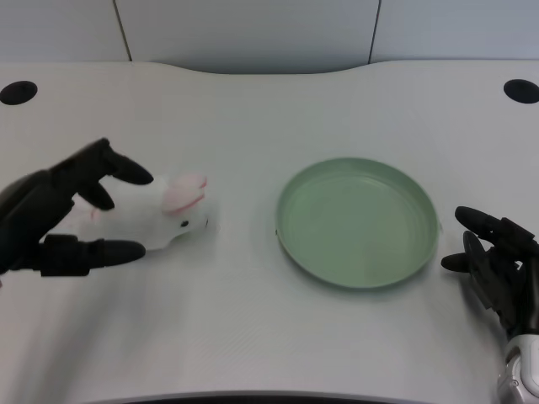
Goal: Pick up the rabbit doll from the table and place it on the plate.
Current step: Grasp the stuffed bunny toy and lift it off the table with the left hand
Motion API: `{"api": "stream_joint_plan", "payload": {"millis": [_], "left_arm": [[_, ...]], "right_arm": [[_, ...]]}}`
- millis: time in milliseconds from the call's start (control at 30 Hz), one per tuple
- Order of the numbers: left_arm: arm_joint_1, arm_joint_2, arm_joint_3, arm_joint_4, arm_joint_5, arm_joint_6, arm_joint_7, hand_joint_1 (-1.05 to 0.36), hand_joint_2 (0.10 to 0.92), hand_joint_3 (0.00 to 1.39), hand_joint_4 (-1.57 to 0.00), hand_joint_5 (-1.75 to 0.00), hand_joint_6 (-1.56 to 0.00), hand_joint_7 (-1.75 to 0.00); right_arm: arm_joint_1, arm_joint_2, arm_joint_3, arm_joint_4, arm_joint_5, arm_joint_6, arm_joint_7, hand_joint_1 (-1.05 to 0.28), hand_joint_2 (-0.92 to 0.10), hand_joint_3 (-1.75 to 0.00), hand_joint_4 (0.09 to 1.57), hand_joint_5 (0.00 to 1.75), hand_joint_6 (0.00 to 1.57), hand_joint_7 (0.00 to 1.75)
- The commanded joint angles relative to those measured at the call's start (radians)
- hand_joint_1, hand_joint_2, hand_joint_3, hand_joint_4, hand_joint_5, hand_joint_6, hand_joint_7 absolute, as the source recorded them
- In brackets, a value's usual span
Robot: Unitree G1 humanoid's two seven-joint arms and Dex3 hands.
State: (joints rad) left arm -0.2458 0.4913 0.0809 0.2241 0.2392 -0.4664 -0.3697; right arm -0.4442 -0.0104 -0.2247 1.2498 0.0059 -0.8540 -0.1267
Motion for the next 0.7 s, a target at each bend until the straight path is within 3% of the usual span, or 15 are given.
{"api": "stream_joint_plan", "payload": {"millis": [33, 100, 167, 200, 267, 333, 433, 500, 633, 700], "left_arm": [[-0.065, 0.058, -0.034, 0.017, 0.092, -0.019, 0.046, -0.87, 0.921, 0.16, 0.00, -1.28, 0.00, -1.00], [-0.107, 0.087, -0.059, 0.017, 0.160, -0.021, 0.069, -0.86, 0.921, 0.16, 0.00, -1.12, 0.00, -0.87], [-0.139, 0.109, -0.083, 0.007, 0.217, -0.006, 0.078, -0.86, 0.921, 0.13, 0.00, -0.84, 0.00, -0.60], [-0.161, 0.117, -0.102, 0.004, 0.252, 0.013, 0.076, -0.86, 0.921, 0.12, 0.00, -0.79, 0.00, -0.55], [-0.197, 0.127, -0.139, 0.010, 0.304, 0.041, 0.069, -0.88, 0.921, 0.09, 0.00, -0.49, 0.00, -0.33], [-0.241, 0.132, -0.186, 0.030, 0.363, 0.074, 0.062, -0.91, 0.921, 0.10, 0.00, -0.31, 0.00, -0.23], [-0.299, 0.127, -0.244, 0.079, 0.416, 0.110, 0.056, -0.96, 0.921, 0.11, 0.00, -0.23, -0.01, -0.19], [-0.337, 0.123, -0.284, 0.126, 0.442, 0.125, 0.055, -1.00, 0.921, 0.10, 0.00, -0.18, 0.00, -0.17], [-0.450, 0.084, -0.390, 0.301, 0.499, 0.154, 0.039, -1.04, 0.919, 0.07, 0.00, -0.07, -0.01, -0.08], [-0.484, 0.067, -0.420, 0.362, 0.502, 0.157, 0.042, -1.05, 0.918, 0.06, 0.00, -0.06, -0.02, -0.08]], "right_arm": [[0.008, -0.014, -0.001, 0.002, -0.003, -0.012, -0.013, -0.36, -0.92, -0.31, 0.81, 1.01, 0.90, 0.29], [0.008, -0.014, -0.001, 0.004, -0.003, -0.011, -0.015, -0.36, -0.92, -0.32, 0.82, 1.01, 0.90, 0.29], [0.008, -0.011, -0.008, 0.004, 0.009, -0.009, -0.002, -0.37, -0.92, -0.31, 0.83, 1.01, 0.91, 0.29], [0.008, -0.010, -0.009, 0.004, 0.011, -0.005, -0.002, -0.37, -0.92, -0.31, 0.83, 1.01, 0.91, 0.29], [0.007, -0.008, -0.010, 0.002, 0.011, -0.002, -0.001, -0.37, -0.92, -0.31, 0.82, 1.01, 0.91, 0.29], [0.010, -0.006, -0.009, -0.004, 0.011, -0.007, 0.003, -0.37, -0.92, -0.32, 0.82, 1.02, 0.91, 0.29], [0.014, -0.012, 0.004, -0.007, -0.008, -0.014, -0.016, -0.37, -0.92, -0.33, 0.81, 1.03, 0.91, 0.29], [0.016, -0.014, 0.007, -0.010, -0.013, -0.015, -0.024, -0.37, -0.92, -0.33, 0.81, 1.03, 0.91, 0.29], [0.017, -0.009, -0.010, -0.008, 0.014, -0.021, 0.009, -0.35, -0.92, -0.34, 0.80, 1.03, 0.91, 0.30], [0.017, -0.008, -0.013, -0.007, 0.017, -0.021, 0.012, -0.36, -0.92, -0.33, 0.81, 1.04, 0.92, 0.30]]}}
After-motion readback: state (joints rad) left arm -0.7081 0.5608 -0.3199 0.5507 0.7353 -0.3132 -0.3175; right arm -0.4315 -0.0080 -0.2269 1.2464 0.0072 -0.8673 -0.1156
